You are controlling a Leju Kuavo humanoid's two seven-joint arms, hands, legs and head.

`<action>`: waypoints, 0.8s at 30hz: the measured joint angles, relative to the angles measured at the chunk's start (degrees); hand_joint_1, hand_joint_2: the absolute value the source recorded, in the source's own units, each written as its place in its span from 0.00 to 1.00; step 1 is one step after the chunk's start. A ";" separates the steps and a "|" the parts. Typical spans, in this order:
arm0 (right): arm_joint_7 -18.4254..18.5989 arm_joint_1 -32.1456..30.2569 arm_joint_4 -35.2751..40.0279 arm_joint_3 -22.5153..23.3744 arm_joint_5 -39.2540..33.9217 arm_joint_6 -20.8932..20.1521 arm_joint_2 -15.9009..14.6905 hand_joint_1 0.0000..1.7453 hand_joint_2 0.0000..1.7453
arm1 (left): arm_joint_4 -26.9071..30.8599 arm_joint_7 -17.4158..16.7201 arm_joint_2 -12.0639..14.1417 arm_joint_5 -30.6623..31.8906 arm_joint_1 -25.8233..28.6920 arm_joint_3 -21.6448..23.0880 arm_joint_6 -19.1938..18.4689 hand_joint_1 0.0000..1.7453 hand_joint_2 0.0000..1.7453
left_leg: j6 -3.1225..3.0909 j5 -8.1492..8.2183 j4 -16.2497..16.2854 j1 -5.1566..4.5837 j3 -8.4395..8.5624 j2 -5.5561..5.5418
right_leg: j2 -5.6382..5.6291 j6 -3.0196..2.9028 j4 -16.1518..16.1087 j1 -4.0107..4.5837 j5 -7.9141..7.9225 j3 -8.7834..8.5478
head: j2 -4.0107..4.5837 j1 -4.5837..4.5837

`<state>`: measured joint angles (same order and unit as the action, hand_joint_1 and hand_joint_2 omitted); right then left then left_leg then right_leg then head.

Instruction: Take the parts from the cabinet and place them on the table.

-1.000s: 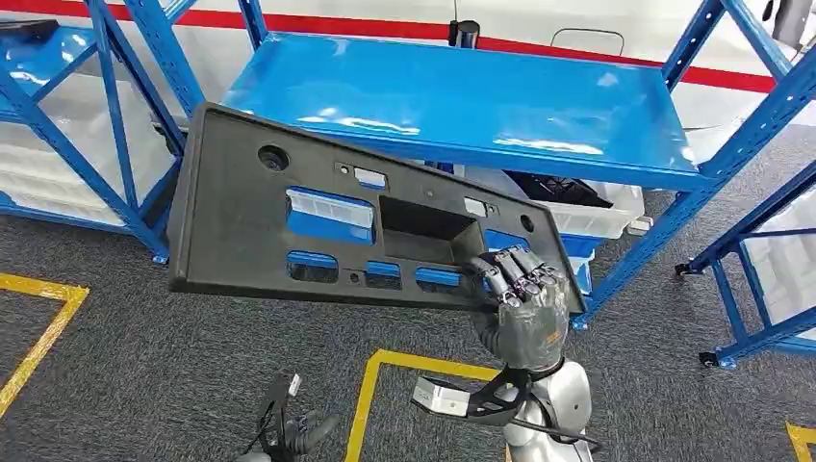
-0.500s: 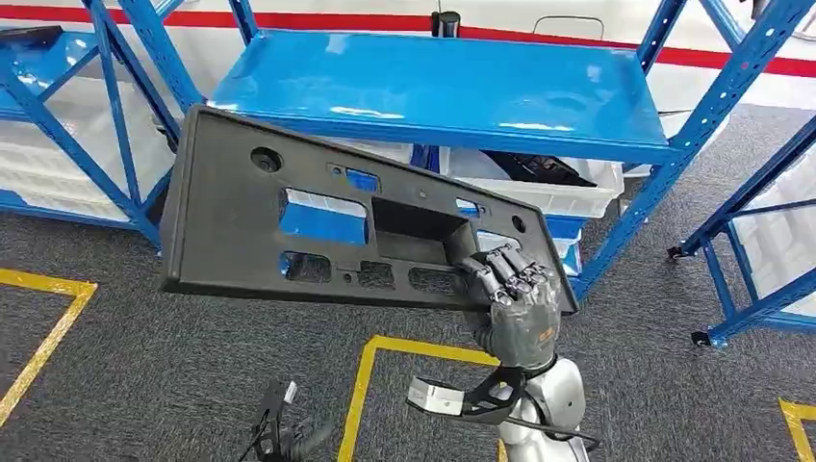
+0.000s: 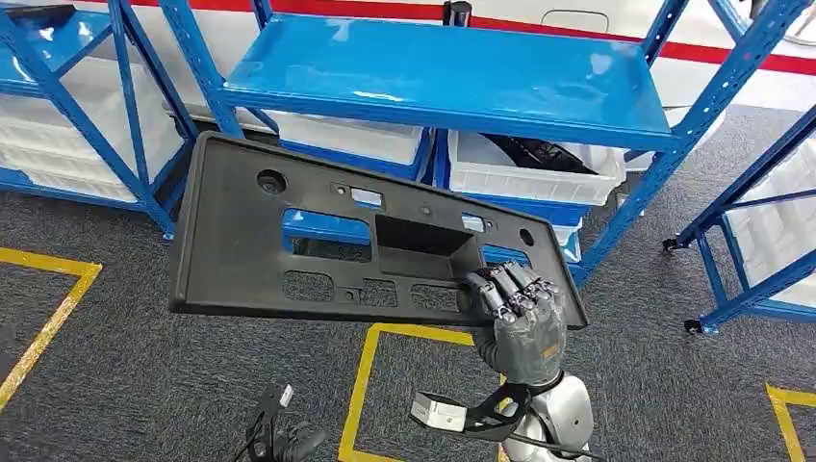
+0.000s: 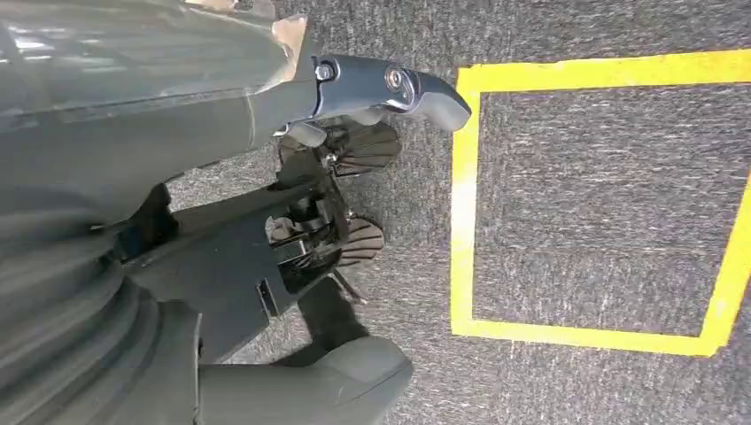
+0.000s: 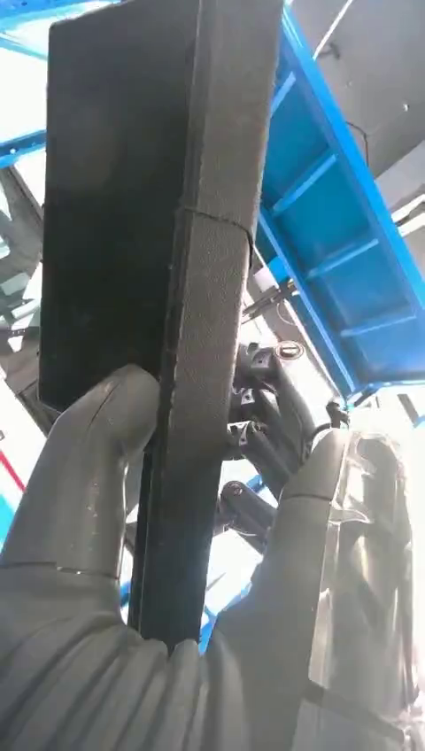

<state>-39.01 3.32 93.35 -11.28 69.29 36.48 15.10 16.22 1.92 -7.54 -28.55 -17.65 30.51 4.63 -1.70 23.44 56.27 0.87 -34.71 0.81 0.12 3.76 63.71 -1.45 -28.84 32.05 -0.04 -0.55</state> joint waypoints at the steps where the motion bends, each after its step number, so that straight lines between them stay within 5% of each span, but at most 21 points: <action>1: 0.00 0.02 0.20 0.00 0.00 0.00 0.02 1.00 1.00 | 0.02 0.00 0.02 0.04 0.00 -0.04 0.00 0.00 1.00 | 0.29 -0.17 0.54 -0.07 -0.42 -0.02 | 0.02 -0.16 -5.32 -0.35 -0.57 -3.10 | 0.00 -0.02; 2: 0.00 0.05 0.28 -0.02 0.09 0.00 0.04 1.00 1.00 | 0.07 0.00 0.11 0.07 -0.02 -0.22 -0.02 0.00 1.00 | 0.68 -0.37 0.96 -0.32 -1.13 -0.08 | -0.23 -0.60 -7.45 0.38 -1.27 -4.77 | 0.00 -0.11; 5: 0.00 -0.36 0.41 0.09 -0.11 0.00 0.00 1.00 1.00 | 0.11 0.04 0.35 0.31 0.36 -0.88 -0.35 0.00 1.00 | 1.25 -1.19 1.37 -0.29 -1.50 -0.11 | -0.29 -1.30 -6.39 0.39 -0.82 -3.36 | 0.00 0.31; 6: 0.00 -0.49 0.41 0.07 -0.26 0.00 -0.07 1.00 1.00 | 0.11 0.13 0.57 0.42 0.61 -1.07 -0.61 0.00 1.00 | 1.63 -1.08 1.52 -0.02 -1.84 -0.11 | -0.27 -2.03 -6.45 -0.16 -0.37 -2.67 | 0.00 0.39; 8: -0.09 -0.47 0.44 0.00 -0.26 0.00 -0.11 1.00 1.00 | 0.13 0.48 0.87 0.48 1.10 -1.51 -0.92 0.00 1.00 | 2.10 3.87 5.31 0.24 -3.33 -0.38 | -0.18 -3.45 -6.41 -0.09 0.52 -2.19 | 0.00 0.53; 10: -0.15 -0.59 0.41 -0.02 -0.61 0.00 -0.11 1.00 1.00 | 0.13 0.70 0.98 0.83 1.38 -2.43 -0.92 0.00 1.00 | 2.45 9.61 14.54 0.27 -6.34 -0.49 | -0.11 -4.10 -6.36 0.23 1.41 -0.92 | 0.00 0.63; 12: -0.15 -0.66 0.41 -0.02 -0.90 0.00 -0.22 1.00 1.00 | 0.15 0.83 1.07 0.85 1.90 -3.15 -0.92 0.00 1.00 | 2.43 10.67 19.63 0.26 -7.17 -0.53 | -0.09 -4.15 -6.31 0.50 2.18 0.13 | 0.00 0.66; 14: -0.02 -0.62 0.37 -0.11 -0.85 0.00 -0.37 1.00 1.00 | 0.15 1.20 1.07 0.85 2.38 -4.20 -1.01 0.00 1.00 | 2.02 7.18 15.07 0.25 -3.22 -0.61 | -0.12 -3.91 -6.15 0.60 2.79 0.99 | 0.00 0.66; 15: 0.02 -0.58 0.37 -0.22 -0.81 0.00 -0.46 1.00 1.00 | 0.17 1.40 1.12 1.01 2.46 -4.64 -1.16 0.00 1.00 | 1.71 5.32 9.73 0.24 0.41 -0.68 | -0.15 -3.86 -6.05 0.65 3.05 1.29 | 0.00 0.68; 16: 0.02 -0.48 0.37 -0.33 -0.85 0.00 -0.50 1.00 1.00 | 0.20 1.57 1.18 1.07 2.45 -4.98 -1.25 0.00 1.00 | 1.32 4.69 4.45 0.24 3.95 -0.76 | -0.16 -3.64 -5.93 0.68 3.20 1.36 | 0.00 0.70; 17: 0.02 -0.36 0.37 -0.44 -1.05 0.00 -0.50 1.00 1.00 | 0.30 1.66 1.29 1.29 2.41 -5.35 -1.38 0.00 1.00 | 1.22 6.14 1.43 -0.02 5.89 -1.01 | -0.14 -3.19 -5.91 1.01 3.48 1.68 | 0.00 0.66; 20: -0.04 0.33 0.00 -0.61 -1.40 0.00 -0.59 1.00 1.00 | 0.31 1.75 1.44 1.62 2.80 -6.18 -1.42 0.00 1.00 | 0.74 5.52 1.36 -0.75 5.06 -1.08 | -0.02 -1.94 -6.01 0.63 4.32 1.86 | 0.00 0.90; 21: -0.09 0.41 -0.20 -0.59 -1.40 0.00 -0.59 1.00 1.00 | 0.31 1.75 1.44 1.71 2.94 -6.51 -1.38 0.00 1.00 | 0.01 4.84 0.81 -0.73 4.88 -0.97 | -0.08 -1.29 -6.23 0.88 4.78 1.90 | 0.00 0.85; 22: -0.11 0.50 -0.44 -0.55 -1.42 0.00 -0.68 1.00 1.00 | 0.31 1.75 1.46 1.84 2.88 -6.73 -1.29 0.00 1.00 | -0.39 3.97 0.22 -0.16 4.80 -0.55 | -0.07 -1.27 -5.48 0.88 4.11 2.51 | 0.00 0.87; 24: -0.13 0.80 -0.85 -0.57 -1.31 0.00 -0.77 1.00 1.00 | 0.31 1.79 1.64 2.12 2.87 -7.26 -1.14 0.00 1.00 | -1.11 2.86 0.03 -0.38 3.39 -0.65 | -0.13 -2.20 0.31 0.85 -1.01 5.21 | 0.00 0.33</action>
<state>-39.15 4.12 92.50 -11.85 67.98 36.48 14.34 16.52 3.72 -5.90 -26.42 -14.79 23.25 3.50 -2.82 26.30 56.30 0.50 -31.32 0.16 -0.01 1.56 64.02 -0.61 -29.85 37.26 -0.04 -0.22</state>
